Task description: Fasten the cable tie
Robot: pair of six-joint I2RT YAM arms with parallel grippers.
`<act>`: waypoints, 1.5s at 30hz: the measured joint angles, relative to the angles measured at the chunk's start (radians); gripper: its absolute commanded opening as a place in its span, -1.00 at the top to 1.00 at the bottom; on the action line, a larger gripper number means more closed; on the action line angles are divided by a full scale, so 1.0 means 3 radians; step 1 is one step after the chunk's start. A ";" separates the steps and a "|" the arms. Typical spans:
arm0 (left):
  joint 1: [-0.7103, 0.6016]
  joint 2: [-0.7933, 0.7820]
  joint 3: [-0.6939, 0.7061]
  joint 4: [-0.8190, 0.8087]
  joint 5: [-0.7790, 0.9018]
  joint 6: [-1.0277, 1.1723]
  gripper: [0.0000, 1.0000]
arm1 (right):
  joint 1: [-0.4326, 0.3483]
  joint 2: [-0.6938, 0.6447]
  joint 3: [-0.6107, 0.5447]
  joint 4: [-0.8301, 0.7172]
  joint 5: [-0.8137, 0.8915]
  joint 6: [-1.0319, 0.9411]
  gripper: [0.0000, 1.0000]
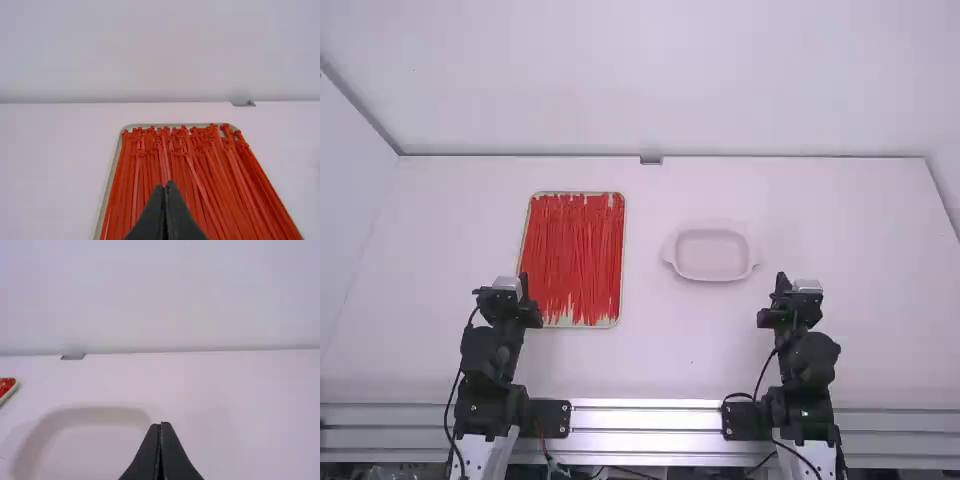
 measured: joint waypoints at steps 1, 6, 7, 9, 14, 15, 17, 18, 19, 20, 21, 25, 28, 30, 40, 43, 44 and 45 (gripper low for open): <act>0.0001 0.0000 0.0000 0.0000 0.0001 0.0000 0.99 | -0.0001 0.0001 0.0000 0.0005 -0.0003 -0.0003 0.99; 0.0000 0.0011 0.0001 -0.0001 0.0001 -0.0001 0.95 | -0.0001 0.0004 0.0000 0.0006 -0.0003 -0.0006 0.95; 0.0000 0.0019 0.0000 -0.0003 0.0001 -0.0001 0.94 | -0.0001 0.0008 0.0000 0.0006 -0.0011 -0.0003 0.94; 0.0000 0.0039 0.0003 -0.0011 0.0001 -0.0003 0.92 | -0.0001 0.0019 0.0001 0.0006 -0.0013 0.0003 0.92; 0.0000 0.0172 0.0083 -0.0126 0.0004 -0.0013 0.82 | 0.0008 0.0149 0.0014 -0.0018 -0.0025 0.0006 0.82; 0.0000 0.0238 0.0134 -0.0155 0.0008 -0.0014 0.79 | 0.0009 0.0203 0.0037 -0.0046 -0.0039 0.0009 0.79; 0.0000 0.0299 0.0191 -0.0173 0.0020 -0.0027 0.75 | 0.0017 0.0270 0.0076 -0.0078 -0.0050 0.0005 0.75; 0.0000 0.0342 0.0237 -0.0195 0.0032 -0.0037 0.72 | 0.0029 0.0312 0.0107 -0.0089 -0.0051 0.0010 0.72; -0.0001 0.0401 0.0296 -0.0229 0.0047 -0.0051 0.68 | 0.0051 0.0375 0.0153 -0.0102 -0.0061 0.0010 0.69; -0.0001 0.0437 0.0332 -0.0249 0.0057 -0.0064 0.66 | 0.0060 0.0402 0.0175 -0.0109 -0.0065 0.0010 0.67; -0.0006 0.0493 0.0385 -0.0289 0.0069 -0.0078 0.62 | 0.0078 0.0456 0.0219 -0.0123 -0.0071 0.0010 0.63; -0.0006 0.0721 0.0570 -0.0412 0.0100 -0.0125 0.50 | 0.0145 0.0688 0.0406 -0.0209 -0.0074 0.0018 0.51; -0.0010 0.0927 0.0735 -0.0554 0.0100 -0.0164 0.39 | 0.0203 0.0871 0.0537 -0.0270 -0.0075 0.0023 0.39; -0.0015 0.1047 0.0838 -0.0628 0.0103 -0.0187 0.32 | 0.0245 0.0994 0.0623 -0.0296 -0.0080 0.0031 0.32; -0.0045 0.1783 0.1494 -0.1096 0.0184 -0.0342 -0.08 | 0.0487 0.1578 0.1122 -0.0572 -0.0120 0.0078 -0.08; -0.0047 0.1994 0.1676 -0.1219 0.0210 -0.0392 -0.20 | 0.0556 0.1728 0.1270 -0.0647 -0.0144 0.0086 -0.19; -0.0050 0.2084 0.1757 -0.1278 0.0228 -0.0417 -0.25 | 0.0576 0.1788 0.1325 -0.0680 -0.0142 0.0088 -0.25; -0.0052 0.2153 0.1820 -0.1316 0.0234 -0.0437 -0.29 | 0.0590 0.1857 0.1383 -0.0706 -0.0151 0.0090 -0.28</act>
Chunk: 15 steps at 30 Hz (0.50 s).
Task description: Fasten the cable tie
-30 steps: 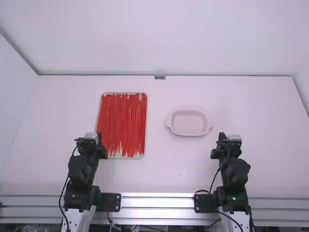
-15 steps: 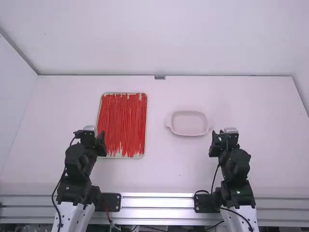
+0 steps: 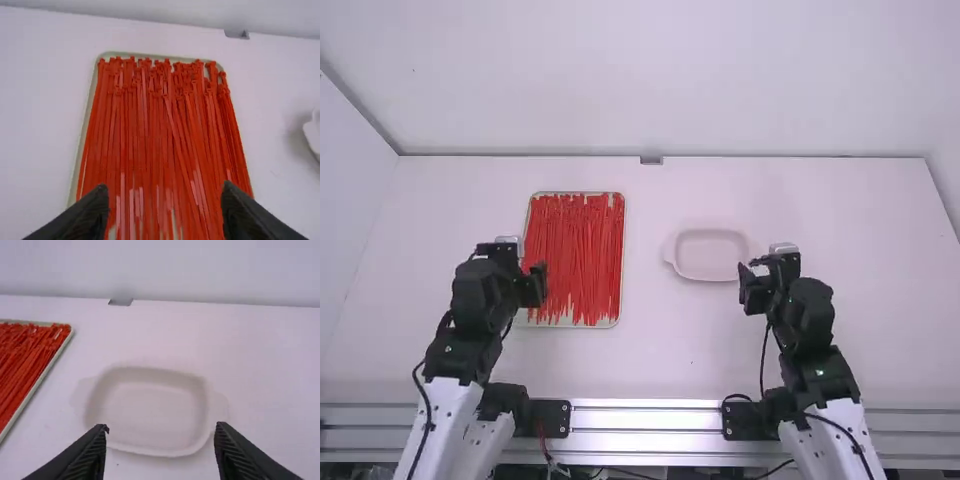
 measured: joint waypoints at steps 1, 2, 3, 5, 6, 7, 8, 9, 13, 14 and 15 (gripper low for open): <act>-0.0001 0.0048 0.0043 -0.0025 0.0006 -0.0009 -0.32 | 0.0006 0.0025 0.0019 -0.0006 -0.0008 0.0005 -0.31; -0.0003 0.0103 0.0086 -0.0051 0.0015 -0.0024 -0.34 | 0.0015 0.0089 0.0067 -0.0031 -0.0006 0.0010 -0.34; -0.0008 0.0196 0.0163 -0.0102 0.0022 -0.0041 -0.39 | 0.0023 0.0153 0.0117 -0.0053 -0.0017 0.0014 -0.38; -0.0015 0.0300 0.0251 -0.0169 0.0031 -0.0061 -0.43 | 0.0034 0.0262 0.0195 -0.0095 -0.0020 0.0020 -0.43; -0.0020 0.0398 0.0334 -0.0225 0.0046 -0.0093 -0.49 | 0.0053 0.0376 0.0272 -0.0122 -0.0025 0.0051 -0.49; -0.0020 0.0481 0.0407 -0.0276 0.0058 -0.0112 -0.53 | 0.0072 0.0470 0.0327 -0.0141 -0.0028 0.0066 -0.53; -0.0020 0.0501 0.0426 -0.0290 0.0061 -0.0113 -0.54 | 0.0079 0.0497 0.0342 -0.0149 -0.0031 0.0074 -0.54; -0.0024 0.0594 0.0510 -0.0341 0.0074 -0.0135 -0.60 | 0.0107 0.0610 0.0399 -0.0163 -0.0042 0.0080 -0.60; -0.0036 0.0829 0.0720 -0.0464 0.0109 -0.0189 -0.72 | 0.0158 0.0881 0.0559 -0.0198 -0.0075 0.0113 -0.72; -0.0036 0.0868 0.0754 -0.0487 0.0111 -0.0198 -0.74 | 0.0163 0.0917 0.0585 -0.0212 -0.0075 0.0125 -0.73; -0.0036 0.0928 0.0809 -0.0525 0.0121 -0.0211 -0.77 | 0.0174 0.0973 0.0624 -0.0235 -0.0075 0.0140 -0.76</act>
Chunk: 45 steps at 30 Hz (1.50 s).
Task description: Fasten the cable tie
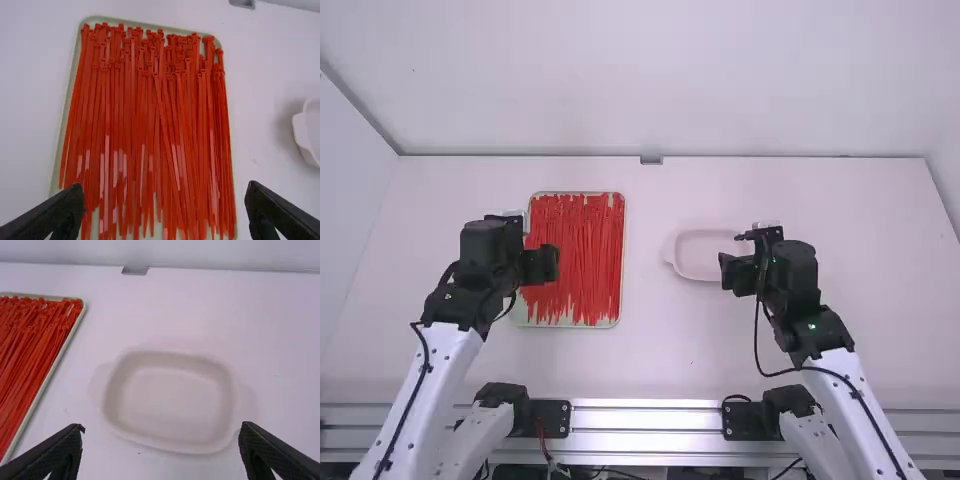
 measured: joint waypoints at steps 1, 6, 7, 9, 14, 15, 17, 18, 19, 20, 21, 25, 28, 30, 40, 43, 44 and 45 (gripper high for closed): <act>0.0000 0.0038 0.0032 -0.0025 0.0008 -0.0011 -0.79 | 0.0009 0.0032 0.0025 -0.0015 -0.0001 0.0015 -0.78; -0.0004 0.0252 0.0212 -0.0132 0.0015 -0.0066 -0.89 | 0.0066 0.0219 0.0183 -0.0076 -0.0014 0.0058 -0.89; -0.0004 0.0304 0.0259 -0.0158 0.0028 -0.0079 -0.91 | 0.0079 0.0266 0.0216 -0.0092 -0.0019 0.0064 -0.90; -0.0008 0.0351 0.0305 -0.0189 0.0043 -0.0090 -0.93 | 0.0094 0.0312 0.0249 -0.0109 -0.0023 0.0074 -0.93; -0.0023 0.0451 0.0390 -0.0244 0.0076 -0.0111 -0.97 | 0.0111 0.0417 0.0329 -0.0134 -0.0048 0.0104 -0.97; -0.0024 0.0458 0.0394 -0.0245 0.0075 -0.0112 -0.97 | 0.0111 0.0421 0.0333 -0.0136 -0.0050 0.0107 -0.97; -0.0025 0.0484 0.0403 -0.0245 0.0076 -0.0113 -0.98 | 0.0113 0.0432 0.0347 -0.0151 -0.0050 0.0107 -0.97; -0.0024 0.0487 0.0402 -0.0245 0.0075 -0.0113 -0.94 | 0.0117 0.0434 0.0350 -0.0153 -0.0051 0.0108 -0.97; -0.0025 0.0488 0.0403 -0.0244 0.0075 -0.0117 -0.98 | 0.0120 0.0434 0.0351 -0.0154 -0.0050 0.0107 -0.97; -0.0025 0.0488 0.0403 -0.0247 0.0076 -0.0125 -0.98 | 0.0125 0.0434 0.0352 -0.0154 -0.0050 0.0109 -0.97; -0.0025 0.0488 0.0403 -0.0247 0.0075 -0.0132 -0.98 | 0.0127 0.0434 0.0352 -0.0153 -0.0050 0.0108 -0.97; -0.0025 0.0488 0.0403 -0.0247 0.0075 -0.0137 -0.98 | 0.0130 0.0434 0.0352 -0.0148 -0.0050 0.0111 -0.97; -0.0025 0.0488 0.0403 -0.0240 0.0075 -0.0145 -0.98 | 0.0128 0.0434 0.0351 -0.0148 -0.0051 0.0111 -0.97; -0.0025 0.0488 0.0403 -0.0219 0.0076 -0.0146 -0.98 | 0.0128 0.0434 0.0352 -0.0148 -0.0051 0.0108 -0.97; -0.0025 0.0488 0.0403 -0.0220 0.0075 -0.0146 -0.98 | 0.0128 0.0434 0.0352 -0.0148 -0.0061 0.0108 -0.97; -0.0024 0.0488 0.0403 -0.0220 0.0075 -0.0148 -0.98 | 0.0128 0.0434 0.0351 -0.0148 -0.0061 0.0111 -0.97; -0.0025 0.0488 0.0403 -0.0220 0.0075 -0.0146 -0.97 | 0.0128 0.0434 0.0352 -0.0148 -0.0062 0.0109 -0.97; -0.0025 0.0488 0.0403 -0.0219 0.0075 -0.0146 -0.98 | 0.0128 0.0434 0.0352 -0.0148 -0.0061 0.0108 -0.97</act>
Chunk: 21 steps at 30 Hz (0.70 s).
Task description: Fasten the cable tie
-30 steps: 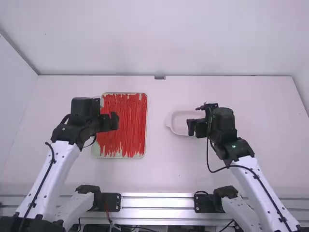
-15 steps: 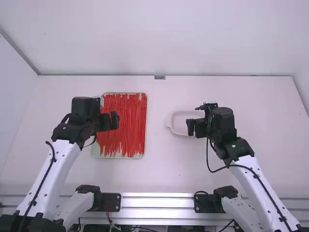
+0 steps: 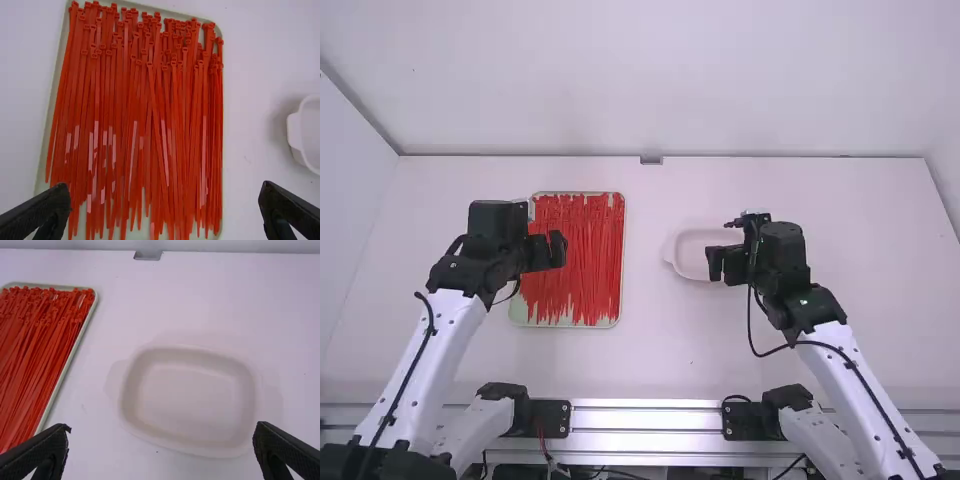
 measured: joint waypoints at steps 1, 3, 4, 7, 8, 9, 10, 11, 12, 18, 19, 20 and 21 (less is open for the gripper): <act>0.0000 0.0000 0.0000 0.0000 0.0000 0.0000 -0.98 | 0.0001 0.0000 0.0000 0.0000 0.0000 0.0003 -0.97; 0.0000 0.0000 0.0000 -0.0001 0.0000 -0.0001 -0.98 | 0.0000 0.0000 0.0000 0.0000 -0.0001 0.0003 -0.97; 0.0000 0.0000 0.0000 0.0000 0.0000 0.0000 -0.98 | 0.0001 0.0000 0.0000 0.0001 -0.0001 -0.0001 -0.97; 0.0000 0.0000 0.0000 0.0000 0.0000 -0.0001 -0.98 | 0.0001 0.0000 0.0000 0.0000 -0.0024 0.0000 -0.97; 0.0000 0.0000 0.0000 0.0000 0.0000 -0.0001 -0.98 | 0.0003 0.0000 -0.0001 0.0005 -0.0042 0.0001 -0.97; 0.0000 0.0000 -0.0001 0.0004 0.0000 0.0000 -0.98 | 0.0017 0.0000 -0.0001 0.0013 -0.0048 0.0000 -0.97; 0.0000 0.0000 0.0000 0.0009 0.0000 0.0000 -0.98 | 0.0023 0.0000 0.0000 0.0014 -0.0050 0.0000 -0.97; 0.0001 0.0000 0.0000 0.0023 0.0000 -0.0001 -0.98 | 0.0046 0.0000 0.0000 0.0015 -0.0055 0.0000 -0.97; 0.0001 0.0000 0.0000 0.0043 0.0000 -0.0001 -0.98 | 0.0069 0.0000 0.0000 0.0019 -0.0064 0.0000 -0.97; 0.0000 0.0000 0.0000 0.0163 0.0000 0.0000 -0.98 | 0.0201 0.0000 0.0000 0.0106 -0.0146 -0.0004 -0.97; 0.0000 0.0000 0.0000 0.0200 0.0000 0.0000 -0.98 | 0.0228 0.0000 0.0000 0.0111 -0.0181 -0.0015 -0.97; 0.0000 0.0001 0.0000 0.0230 0.0001 -0.0001 -0.98 | 0.0251 0.0000 0.0000 0.0112 -0.0217 -0.0023 -0.97; 0.0000 0.0018 0.0004 0.0266 0.0013 0.0000 -0.98 | 0.0273 0.0000 -0.0001 0.0121 -0.0257 -0.0031 -0.97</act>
